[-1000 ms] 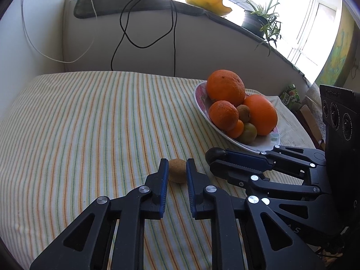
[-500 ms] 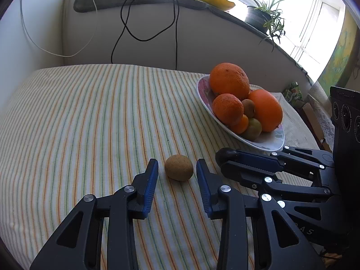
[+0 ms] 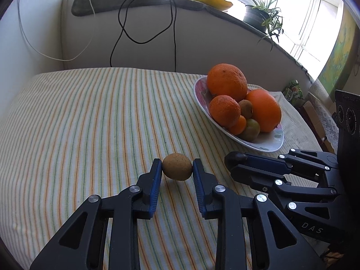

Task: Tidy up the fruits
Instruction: 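Grasp the dark plum with the right tool while the left tool grasps the kiwi, then carry the kiwi and dark plum over the plate with both tools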

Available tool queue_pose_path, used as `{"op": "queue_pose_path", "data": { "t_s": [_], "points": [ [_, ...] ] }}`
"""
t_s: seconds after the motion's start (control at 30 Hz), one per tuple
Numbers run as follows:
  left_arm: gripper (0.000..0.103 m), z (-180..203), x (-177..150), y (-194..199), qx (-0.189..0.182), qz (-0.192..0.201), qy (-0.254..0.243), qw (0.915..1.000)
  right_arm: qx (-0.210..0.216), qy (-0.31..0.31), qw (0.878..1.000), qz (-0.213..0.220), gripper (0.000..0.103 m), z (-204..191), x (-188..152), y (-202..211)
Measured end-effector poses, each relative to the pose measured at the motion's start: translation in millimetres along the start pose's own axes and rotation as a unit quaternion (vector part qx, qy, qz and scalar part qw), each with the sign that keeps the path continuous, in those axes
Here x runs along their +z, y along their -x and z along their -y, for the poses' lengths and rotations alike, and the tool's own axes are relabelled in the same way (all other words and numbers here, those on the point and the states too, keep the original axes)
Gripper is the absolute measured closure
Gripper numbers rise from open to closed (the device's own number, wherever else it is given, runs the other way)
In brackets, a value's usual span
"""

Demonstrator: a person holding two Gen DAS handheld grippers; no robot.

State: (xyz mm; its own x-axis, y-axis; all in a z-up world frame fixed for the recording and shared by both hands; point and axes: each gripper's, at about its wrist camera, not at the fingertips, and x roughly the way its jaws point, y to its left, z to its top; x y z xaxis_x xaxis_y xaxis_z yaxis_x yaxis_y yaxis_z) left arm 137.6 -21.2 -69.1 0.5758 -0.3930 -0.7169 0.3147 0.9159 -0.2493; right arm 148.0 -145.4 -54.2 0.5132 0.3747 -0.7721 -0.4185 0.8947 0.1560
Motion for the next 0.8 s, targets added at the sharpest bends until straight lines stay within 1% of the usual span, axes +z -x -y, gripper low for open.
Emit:
{"op": "queue_pose_path", "data": {
  "t_s": [0.3,0.53,0.8],
  "points": [
    [0.077,16.8,7.5,15.1,-0.001,0.022,-0.013,0.9997,0.01,-0.004,1.0,0.016,0.082,1.9,-4.0,20.3],
    [0.077,31.0,14.3,19.4,-0.011,0.033,-0.021,0.9992,0.017,-0.007,0.999,0.031,0.082,5.5,-4.9,37.9],
    [0.077,48.4,24.6,18.3,-0.022,0.043,-0.03,0.9984,0.013,-0.021,0.998,0.055,0.082,21.8,-10.0,66.0]
  ]
}}
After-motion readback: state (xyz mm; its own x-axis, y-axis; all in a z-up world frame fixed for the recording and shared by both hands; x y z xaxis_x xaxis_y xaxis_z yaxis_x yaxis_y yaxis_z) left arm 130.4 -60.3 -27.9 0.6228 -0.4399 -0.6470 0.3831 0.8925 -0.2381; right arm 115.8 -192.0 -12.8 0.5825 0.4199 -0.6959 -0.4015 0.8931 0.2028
